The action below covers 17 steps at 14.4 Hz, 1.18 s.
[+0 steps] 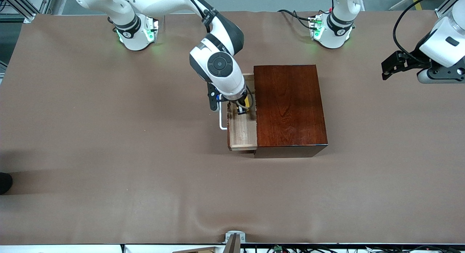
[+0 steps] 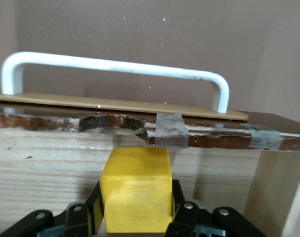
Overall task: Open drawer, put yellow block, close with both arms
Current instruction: 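Lower the cube into the drawer and open the right gripper, then raise the right gripper away while the left gripper moves to the drawer front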
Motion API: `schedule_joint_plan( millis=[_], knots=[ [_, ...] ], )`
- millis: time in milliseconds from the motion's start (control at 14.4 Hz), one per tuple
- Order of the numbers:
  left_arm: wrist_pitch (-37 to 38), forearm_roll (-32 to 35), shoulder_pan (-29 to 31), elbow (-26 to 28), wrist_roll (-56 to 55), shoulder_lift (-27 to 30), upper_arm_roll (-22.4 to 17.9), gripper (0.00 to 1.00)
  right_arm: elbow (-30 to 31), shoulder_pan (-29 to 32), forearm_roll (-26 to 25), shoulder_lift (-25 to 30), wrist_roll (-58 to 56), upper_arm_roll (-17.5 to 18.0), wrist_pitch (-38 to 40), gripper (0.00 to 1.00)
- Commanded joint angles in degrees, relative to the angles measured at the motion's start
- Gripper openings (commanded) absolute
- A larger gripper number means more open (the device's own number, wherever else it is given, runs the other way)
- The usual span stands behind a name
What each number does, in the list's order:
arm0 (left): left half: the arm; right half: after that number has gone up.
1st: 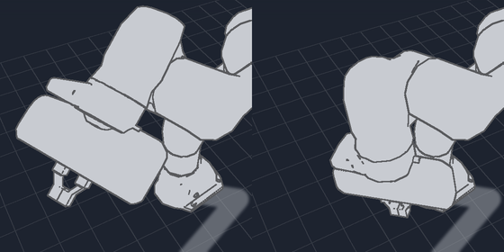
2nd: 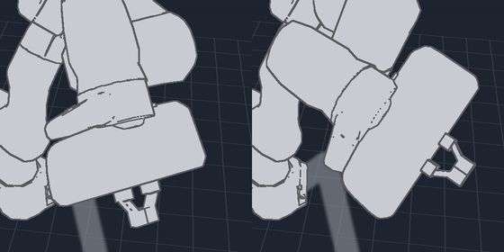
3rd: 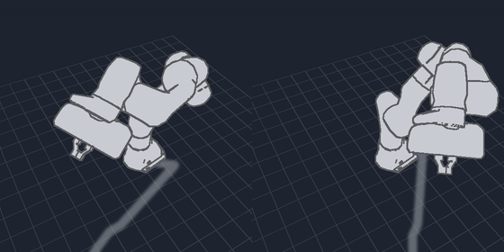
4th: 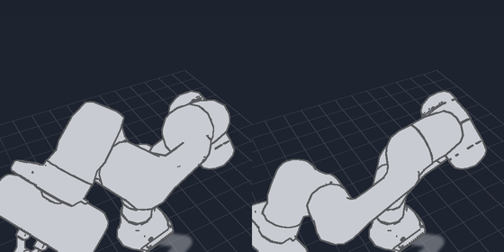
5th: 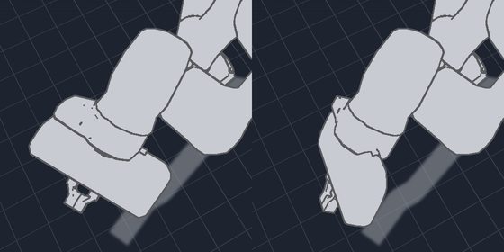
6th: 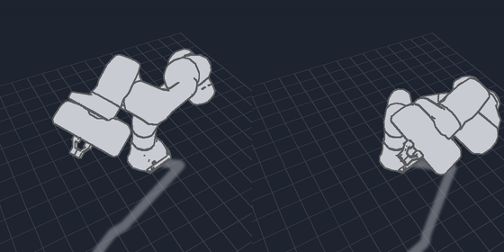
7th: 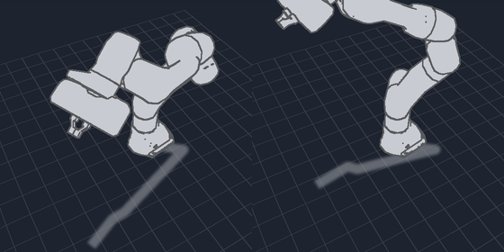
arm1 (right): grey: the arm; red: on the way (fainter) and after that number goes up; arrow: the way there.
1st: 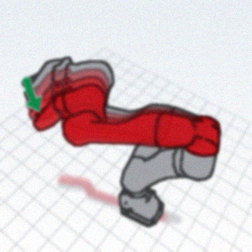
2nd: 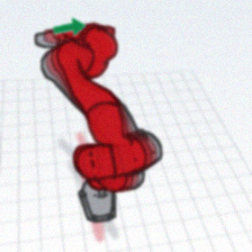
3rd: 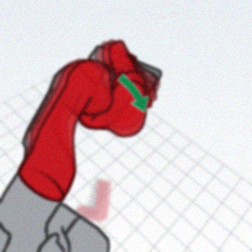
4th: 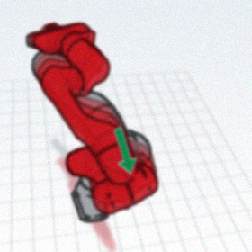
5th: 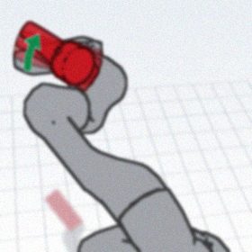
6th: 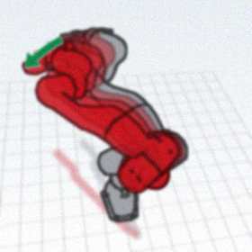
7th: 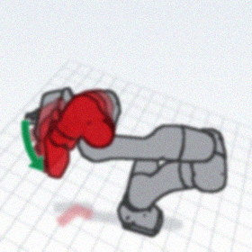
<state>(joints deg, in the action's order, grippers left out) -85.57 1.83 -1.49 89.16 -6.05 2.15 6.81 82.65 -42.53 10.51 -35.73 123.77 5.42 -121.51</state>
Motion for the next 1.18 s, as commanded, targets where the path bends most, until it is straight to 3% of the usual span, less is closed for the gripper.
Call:
schedule_joint_plan(
  millis=[0,70,139,209,348,487,834,1112],
  knots=[
    [0.1,-0.7,0.5,1.6,1.1,1.7,0.4,1.00,-1.1,-0.9,-1.3,-0.7,1.9,-0.7,-0.2,0.21],
    [0.1,-0.7,0.5,1.6,1.1,1.7,0.4,1.00,-1.1,-0.9,-1.4,-1.0,2.0,-0.7,0.0,0.33],
    [0.2,-0.8,0.4,1.6,1.0,1.7,0.4,1.00,-1.1,-0.8,-1.4,-1.0,2.1,-0.7,0.5,0.56],
    [0.2,-0.8,0.4,1.6,1.0,1.7,0.5,1.00,-1.2,-0.8,-1.4,-0.9,2.1,-0.8,0.7,0.72],
    [0.2,-0.8,0.4,1.5,0.3,1.6,1.2,1.00,-1.4,-0.6,-1.5,-0.7,2.0,-0.9,1.3,1.00],
    [0.2,-0.8,0.5,1.5,-0.2,1.6,2.0,1.00,-1.9,-0.1,-1.5,-0.3,1.7,-0.9,2.8,1.00],
    [0.5,-0.9,0.3,1.1,-0.4,1.5,3.3,1.00,-9.5,3.0,-1.2,0.1,1.5,-1.1,10.8,1.00],
    [0.5,-1.1,0.0,-1.0,-8.2,-0.7,8.2,1.00,-15.1,6.2,-1.6,0.9,-0.5,-1.4,16.4,1.00]
  ],
)
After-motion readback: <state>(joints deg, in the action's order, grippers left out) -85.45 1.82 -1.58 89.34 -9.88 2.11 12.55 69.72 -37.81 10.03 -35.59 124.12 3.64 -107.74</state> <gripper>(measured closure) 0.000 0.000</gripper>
